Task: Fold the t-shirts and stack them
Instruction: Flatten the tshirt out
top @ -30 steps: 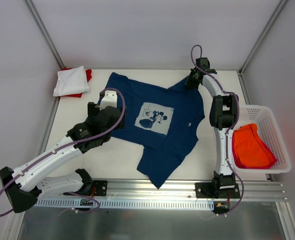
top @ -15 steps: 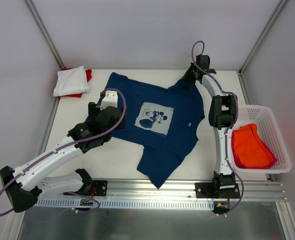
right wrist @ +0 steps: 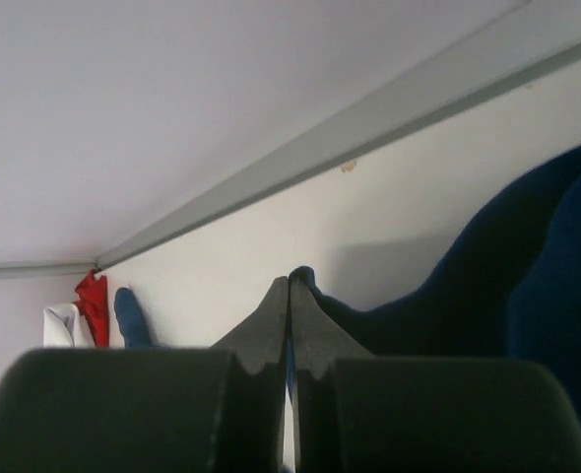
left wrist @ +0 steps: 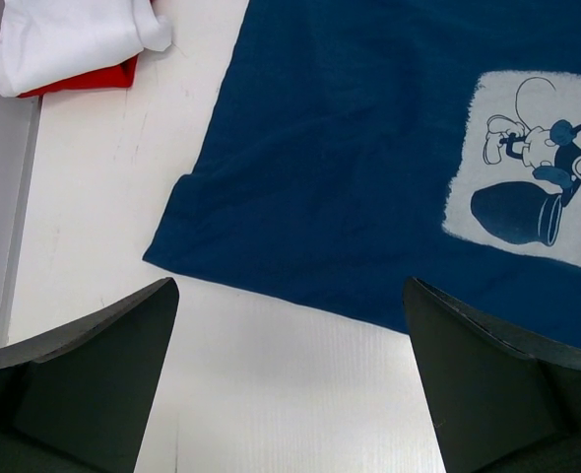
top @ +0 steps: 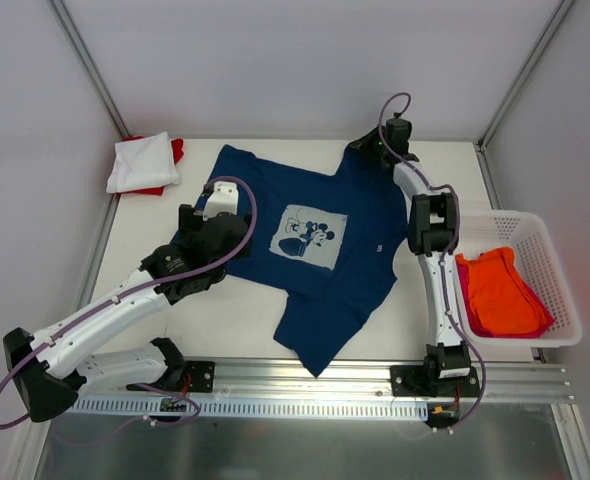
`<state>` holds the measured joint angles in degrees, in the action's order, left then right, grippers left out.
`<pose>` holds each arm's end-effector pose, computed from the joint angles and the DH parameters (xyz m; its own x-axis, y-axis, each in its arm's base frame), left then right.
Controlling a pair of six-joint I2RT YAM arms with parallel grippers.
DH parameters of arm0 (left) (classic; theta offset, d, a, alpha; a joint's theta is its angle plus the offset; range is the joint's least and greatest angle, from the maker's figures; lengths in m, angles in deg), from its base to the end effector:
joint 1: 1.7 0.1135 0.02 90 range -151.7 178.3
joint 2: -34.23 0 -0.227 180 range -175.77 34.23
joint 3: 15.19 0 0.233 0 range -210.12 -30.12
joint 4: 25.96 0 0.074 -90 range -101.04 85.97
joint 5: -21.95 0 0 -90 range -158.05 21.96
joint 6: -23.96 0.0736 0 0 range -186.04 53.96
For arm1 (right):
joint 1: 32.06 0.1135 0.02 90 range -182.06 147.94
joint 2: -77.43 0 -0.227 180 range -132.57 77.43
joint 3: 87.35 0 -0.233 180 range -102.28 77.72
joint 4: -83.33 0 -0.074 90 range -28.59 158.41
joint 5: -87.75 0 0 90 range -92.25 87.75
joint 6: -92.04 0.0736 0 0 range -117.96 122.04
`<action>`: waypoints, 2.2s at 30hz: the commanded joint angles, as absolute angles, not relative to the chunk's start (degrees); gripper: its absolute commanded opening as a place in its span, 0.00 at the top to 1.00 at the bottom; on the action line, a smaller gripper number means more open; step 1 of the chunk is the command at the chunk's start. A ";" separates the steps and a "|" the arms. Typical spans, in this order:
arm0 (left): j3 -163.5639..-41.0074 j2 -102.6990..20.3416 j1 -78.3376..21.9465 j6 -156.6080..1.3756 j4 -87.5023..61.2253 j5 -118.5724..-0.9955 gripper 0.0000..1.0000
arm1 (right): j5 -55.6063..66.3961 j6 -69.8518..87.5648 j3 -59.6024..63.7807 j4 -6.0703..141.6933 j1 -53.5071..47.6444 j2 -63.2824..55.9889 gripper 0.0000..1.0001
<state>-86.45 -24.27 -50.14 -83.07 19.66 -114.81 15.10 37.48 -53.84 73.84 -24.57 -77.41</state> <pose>0.1948 -0.1389 0.2910 -0.3754 0.1210 -0.9189 -0.0035 0.9913 0.1319 0.5854 0.0991 0.1320 -0.4828 0.4948 -0.7226 -0.1545 0.7640 0.6264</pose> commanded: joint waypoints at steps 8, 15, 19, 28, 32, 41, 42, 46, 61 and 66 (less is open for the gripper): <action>-86.45 -25.36 -50.65 -82.38 18.58 -116.21 0.01 | 13.14 41.42 -60.44 88.62 -21.34 -82.97 0.86; -86.72 -25.63 -50.74 -82.38 18.41 -115.51 0.01 | 10.68 35.80 -64.30 88.80 -19.23 -82.26 0.00; -86.28 -24.14 -50.74 -82.47 18.41 -115.15 0.01 | 7.95 33.07 -67.39 86.78 -18.44 -80.78 0.00; -86.10 -21.94 -50.74 -82.65 18.50 -113.84 0.01 | 5.76 23.67 -34.20 81.95 -19.22 -53.20 0.31; -86.01 -21.23 -50.74 -83.09 18.41 -113.31 0.01 | 1.98 22.17 -13.55 80.10 -20.19 -37.12 0.99; -84.52 -17.63 -50.83 -84.75 18.50 -109.88 0.01 | -5.76 18.13 13.53 74.30 -20.46 -15.22 1.00; -84.00 -16.58 -50.83 -85.02 18.50 -109.19 0.01 | -6.37 17.86 14.69 74.30 -20.46 -13.72 1.00; -83.38 -15.43 -50.83 -85.90 18.58 -108.30 0.01 | -7.17 18.82 16.12 70.79 -21.59 -14.22 1.00; -82.41 -14.82 -50.83 -87.04 18.50 -105.84 0.01 | 2.76 23.92 3.46 67.09 -26.78 -31.37 1.00; -83.11 -15.16 -50.83 -86.60 18.50 -105.84 0.01 | 2.76 24.63 0.21 67.00 -28.27 -34.53 1.00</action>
<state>-82.67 -15.64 -50.14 -86.18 19.23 -106.09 1.28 23.08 3.97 66.01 -27.22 -33.61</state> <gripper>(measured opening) 0.990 0.009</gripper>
